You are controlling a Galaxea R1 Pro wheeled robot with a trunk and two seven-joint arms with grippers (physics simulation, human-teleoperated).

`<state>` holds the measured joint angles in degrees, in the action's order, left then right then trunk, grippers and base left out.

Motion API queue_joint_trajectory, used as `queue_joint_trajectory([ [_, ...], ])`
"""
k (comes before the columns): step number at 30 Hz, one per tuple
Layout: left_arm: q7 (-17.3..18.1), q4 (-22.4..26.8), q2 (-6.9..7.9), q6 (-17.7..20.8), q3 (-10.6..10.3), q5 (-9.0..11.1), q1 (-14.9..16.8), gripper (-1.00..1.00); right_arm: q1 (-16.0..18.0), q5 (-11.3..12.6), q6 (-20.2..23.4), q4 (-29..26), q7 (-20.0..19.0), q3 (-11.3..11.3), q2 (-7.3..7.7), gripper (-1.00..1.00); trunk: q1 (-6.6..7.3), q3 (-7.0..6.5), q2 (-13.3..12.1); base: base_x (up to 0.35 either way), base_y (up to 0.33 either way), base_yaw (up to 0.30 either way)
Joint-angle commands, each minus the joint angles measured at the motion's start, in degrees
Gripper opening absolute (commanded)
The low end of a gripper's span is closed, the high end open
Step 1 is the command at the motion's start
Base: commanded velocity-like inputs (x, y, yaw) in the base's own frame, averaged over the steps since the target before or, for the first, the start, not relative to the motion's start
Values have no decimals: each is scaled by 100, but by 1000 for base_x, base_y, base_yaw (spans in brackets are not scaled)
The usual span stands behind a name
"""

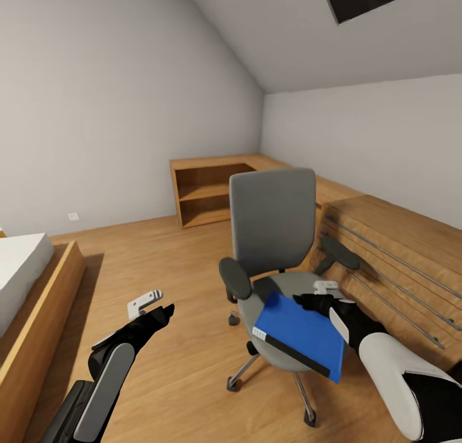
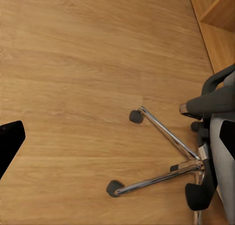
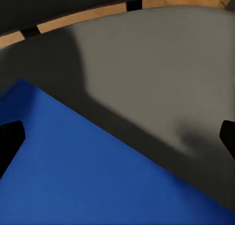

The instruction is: In the bedroom, organize the workspace by keeping the computer under the desk, ensuring the monitor is on the desk, placing the keyboard on the desk next to the monitor, placing the mouse on the desk next to the keyboard, moving the folder from the swivel chair onto the desk next to the mouse, stacking the notebook on top of the folder with the pen on top of the notebook, and positioning the swivel chair next to the desk.

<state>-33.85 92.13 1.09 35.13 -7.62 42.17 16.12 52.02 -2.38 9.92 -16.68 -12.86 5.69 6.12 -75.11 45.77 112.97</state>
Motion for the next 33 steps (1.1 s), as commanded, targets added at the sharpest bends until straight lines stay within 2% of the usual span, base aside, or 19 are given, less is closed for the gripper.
queue_joint_trajectory([
  [1, -60, 7, 5, 3, -11, 55, 5, 100, 1, -26, 36, -11, -33, 47, -5, 100, 23, -13, -39, 0, 0, 62],
  [3, -60, 7, 5, 3, -11, 59, 5, 100, 1, -26, 36, -11, -25, 47, -14, 100, 67, -49, -119, 0, 0, 97],
  [16, -60, 7, 5, 3, -22, 55, 5, 100, 1, -26, 36, -11, -11, 44, -51, 100, 67, -49, -119, 0, 0, 196],
  [25, -60, 7, 5, 6, -224, 45, 5, 100, 1, -19, 36, -11, -7, 44, -58, 100, 67, -49, -119, 0, 0, 268],
  [33, -60, 7, 5, 11, -295, 40, 5, 100, 1, -25, 27, -11, -31, 55, -26, 100, 67, -49, -119, 0, 0, 66],
])
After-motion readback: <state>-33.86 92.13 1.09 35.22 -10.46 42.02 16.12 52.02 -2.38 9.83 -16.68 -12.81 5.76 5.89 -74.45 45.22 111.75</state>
